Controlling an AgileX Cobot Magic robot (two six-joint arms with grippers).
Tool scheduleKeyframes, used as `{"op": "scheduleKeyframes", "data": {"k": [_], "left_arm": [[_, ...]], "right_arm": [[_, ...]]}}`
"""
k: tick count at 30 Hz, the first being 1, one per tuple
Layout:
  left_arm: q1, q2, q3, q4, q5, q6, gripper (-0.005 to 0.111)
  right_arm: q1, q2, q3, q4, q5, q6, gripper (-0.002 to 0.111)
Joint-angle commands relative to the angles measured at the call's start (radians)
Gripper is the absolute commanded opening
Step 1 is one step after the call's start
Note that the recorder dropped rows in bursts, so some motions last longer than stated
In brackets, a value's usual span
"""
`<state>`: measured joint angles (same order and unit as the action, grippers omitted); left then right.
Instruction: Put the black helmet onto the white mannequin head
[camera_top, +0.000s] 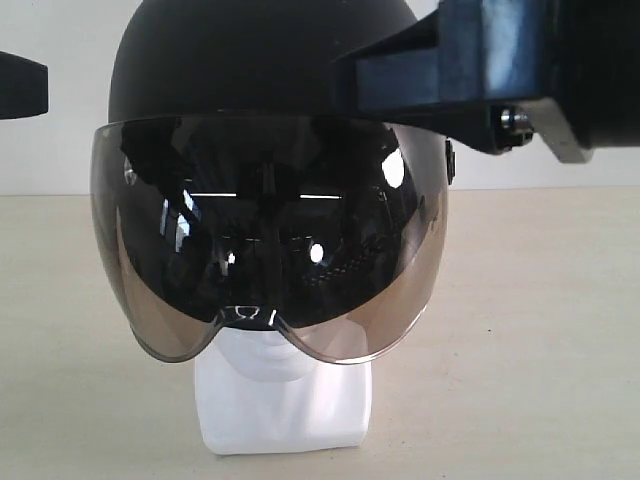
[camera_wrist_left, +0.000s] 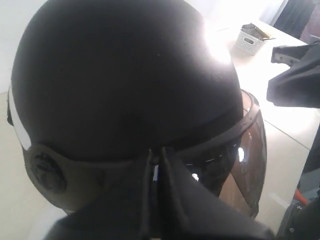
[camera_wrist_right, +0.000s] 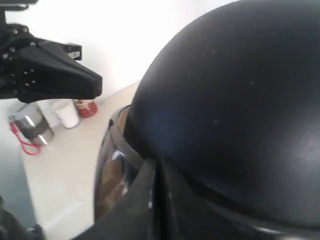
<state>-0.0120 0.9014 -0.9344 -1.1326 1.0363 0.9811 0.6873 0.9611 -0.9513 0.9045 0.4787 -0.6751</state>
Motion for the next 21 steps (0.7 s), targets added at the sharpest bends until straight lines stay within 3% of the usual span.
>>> {"op": "scheduleKeyframes", "data": {"k": [1, 6, 9, 10, 12, 14, 15, 18, 21], "left_arm": [[-0.009, 0.000, 0.002, -0.011, -0.010, 0.002, 0.004], [-0.009, 0.000, 0.002, -0.015, -0.014, -0.001, 0.004], [-0.009, 0.000, 0.002, -0.015, -0.012, -0.025, 0.004], [-0.009, 0.000, 0.002, -0.020, -0.012, -0.025, 0.004], [-0.009, 0.000, 0.002, -0.038, -0.012, -0.025, 0.004], [-0.009, 0.000, 0.002, -0.059, -0.009, -0.023, 0.004], [-0.009, 0.002, 0.002, -0.061, -0.008, -0.023, 0.004], [-0.009, 0.013, 0.002, -0.061, 0.037, -0.021, 0.004], [-0.009, 0.024, -0.003, -0.012, 0.080, -0.021, 0.004]], "right_arm": [[0.007, -0.010, -0.049, -0.408, -0.031, 0.169, 0.000], [0.007, -0.010, -0.143, -1.040, 0.069, 0.646, 0.000], [0.007, -0.010, -0.245, -1.358, 0.289, 0.945, 0.000], [0.007, -0.010, -0.274, -1.384, 0.358, 0.993, 0.000], [0.011, -0.013, -0.312, -1.284, 0.481, 1.053, 0.000], [0.011, -0.013, -0.275, -1.042, 0.412, 0.950, 0.000], [0.011, -0.010, -0.236, -0.892, 0.289, 0.869, 0.000], [0.011, 0.024, -0.208, -0.811, 0.200, 0.859, 0.000], [0.011, 0.073, -0.177, -0.609, 0.139, 0.716, 0.000]]}}
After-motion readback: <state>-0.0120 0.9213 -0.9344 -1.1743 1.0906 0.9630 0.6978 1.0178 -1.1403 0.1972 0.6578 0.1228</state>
